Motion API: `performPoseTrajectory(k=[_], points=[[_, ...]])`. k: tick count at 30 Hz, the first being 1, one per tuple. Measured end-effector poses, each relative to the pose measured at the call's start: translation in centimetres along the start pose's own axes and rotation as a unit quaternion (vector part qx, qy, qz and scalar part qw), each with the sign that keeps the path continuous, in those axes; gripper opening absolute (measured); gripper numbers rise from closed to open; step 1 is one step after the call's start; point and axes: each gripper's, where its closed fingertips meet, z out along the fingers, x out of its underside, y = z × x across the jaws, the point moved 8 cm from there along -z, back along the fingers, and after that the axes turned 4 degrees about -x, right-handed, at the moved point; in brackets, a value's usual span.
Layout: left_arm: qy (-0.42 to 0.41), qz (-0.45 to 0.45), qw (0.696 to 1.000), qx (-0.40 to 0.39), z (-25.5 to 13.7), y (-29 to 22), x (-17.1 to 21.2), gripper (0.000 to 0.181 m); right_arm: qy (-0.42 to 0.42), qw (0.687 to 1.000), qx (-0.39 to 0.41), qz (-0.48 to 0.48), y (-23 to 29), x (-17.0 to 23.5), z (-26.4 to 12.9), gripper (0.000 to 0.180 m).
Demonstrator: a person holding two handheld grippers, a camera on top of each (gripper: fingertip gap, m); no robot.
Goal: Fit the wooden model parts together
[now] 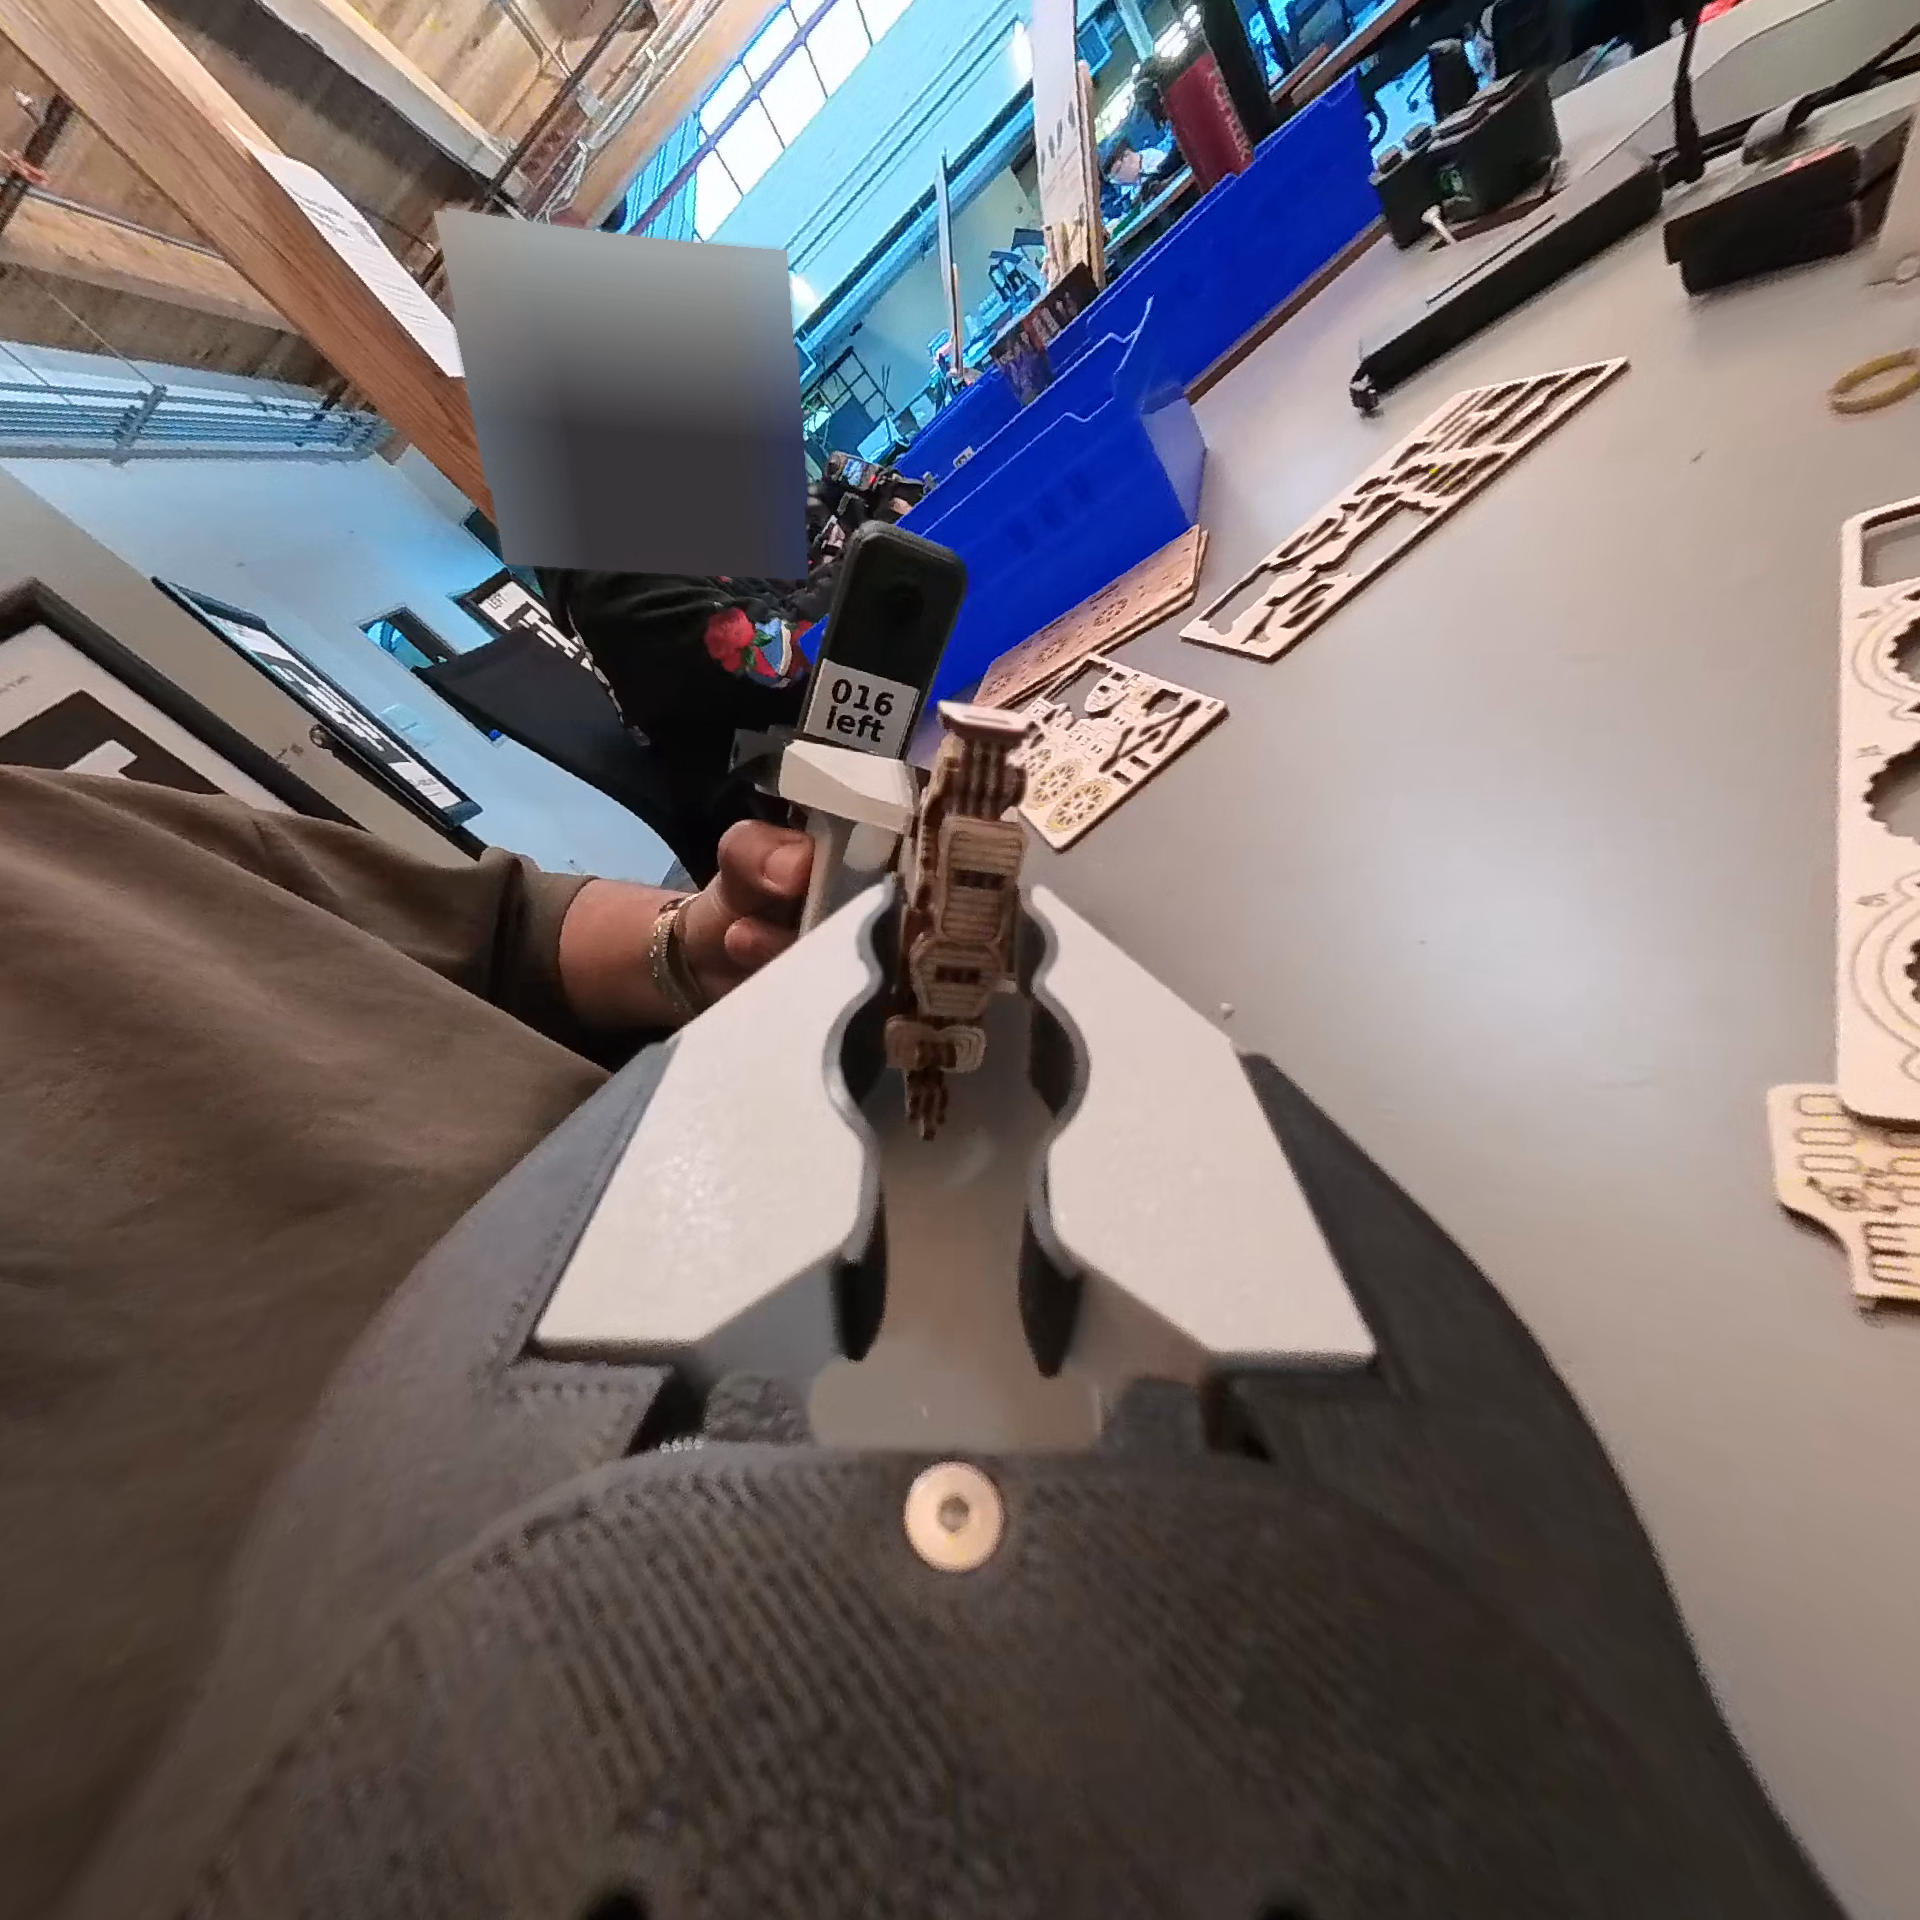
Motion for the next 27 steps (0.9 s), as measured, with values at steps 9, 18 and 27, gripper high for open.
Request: performPoseTrajectory(k=[9, 18, 27], points=[[-0.002, 0.050, 0.999, -0.004, 0.0, -0.6, -0.2, 0.013, -0.002, 1.000, -0.006, -0.002, 0.1, -0.1, 0.1, 0.016], [-0.002, 0.112, 0.994, -0.011, 0.0, -1.4, -0.3, 0.013, 0.010, 0.999, 0.004, -0.050, 0.6, -0.3, 0.2, 0.016], [0.044, 0.140, 0.989, -0.037, 0.3, -0.9, 0.1, 0.012, 0.023, 0.993, 0.036, -0.108, 0.5, -1.2, -1.0, 0.022]])
